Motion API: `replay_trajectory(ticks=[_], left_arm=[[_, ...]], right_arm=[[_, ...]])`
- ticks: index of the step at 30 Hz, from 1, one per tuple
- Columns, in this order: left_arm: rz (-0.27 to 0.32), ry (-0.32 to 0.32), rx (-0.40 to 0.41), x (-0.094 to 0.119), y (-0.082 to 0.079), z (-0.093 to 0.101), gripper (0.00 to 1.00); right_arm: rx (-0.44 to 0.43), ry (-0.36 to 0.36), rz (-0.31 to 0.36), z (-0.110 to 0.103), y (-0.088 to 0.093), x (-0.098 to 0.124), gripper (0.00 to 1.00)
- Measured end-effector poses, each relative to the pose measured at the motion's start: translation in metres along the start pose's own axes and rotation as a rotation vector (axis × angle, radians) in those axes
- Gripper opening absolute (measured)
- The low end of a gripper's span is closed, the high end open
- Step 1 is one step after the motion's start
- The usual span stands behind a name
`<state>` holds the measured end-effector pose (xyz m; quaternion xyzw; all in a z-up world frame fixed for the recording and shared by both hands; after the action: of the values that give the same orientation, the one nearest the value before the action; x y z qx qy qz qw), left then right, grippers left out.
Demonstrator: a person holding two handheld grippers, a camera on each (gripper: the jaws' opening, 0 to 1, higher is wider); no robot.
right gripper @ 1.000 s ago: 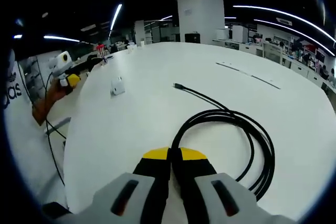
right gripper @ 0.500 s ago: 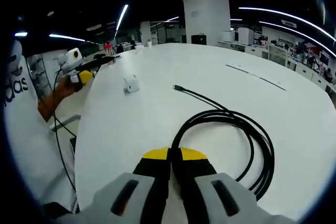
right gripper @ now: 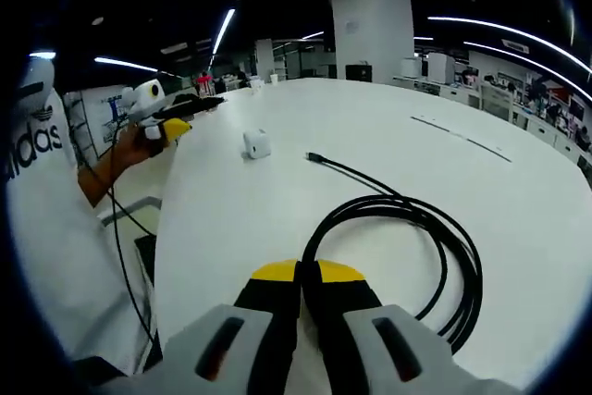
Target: Plug the desk Type‑C cable into the charger adapter.
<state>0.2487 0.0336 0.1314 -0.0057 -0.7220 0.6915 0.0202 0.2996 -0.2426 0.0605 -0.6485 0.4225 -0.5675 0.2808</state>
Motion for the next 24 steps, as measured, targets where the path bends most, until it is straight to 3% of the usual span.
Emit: replay_trajectory(ticks=[24], left_arm=[[-0.011, 0.009, 0.008, 0.0, 0.007, 0.003, 0.99]], right_arm=[[-0.032, -0.093, -0.034, -0.038, 0.018, 0.003, 0.04]])
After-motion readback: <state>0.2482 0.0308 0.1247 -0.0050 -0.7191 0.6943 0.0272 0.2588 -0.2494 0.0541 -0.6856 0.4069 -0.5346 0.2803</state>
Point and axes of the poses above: the point that each gripper's makers call its tool centre point, and the gripper's own axes: x roughly backward along the fingers, z roughly to its right, y roughly out of its underside, the point moved 1 cm from there along x, roughly backward along the fingers, and after that the axes turned 13 degrees about -y, right-handed, at the moved point
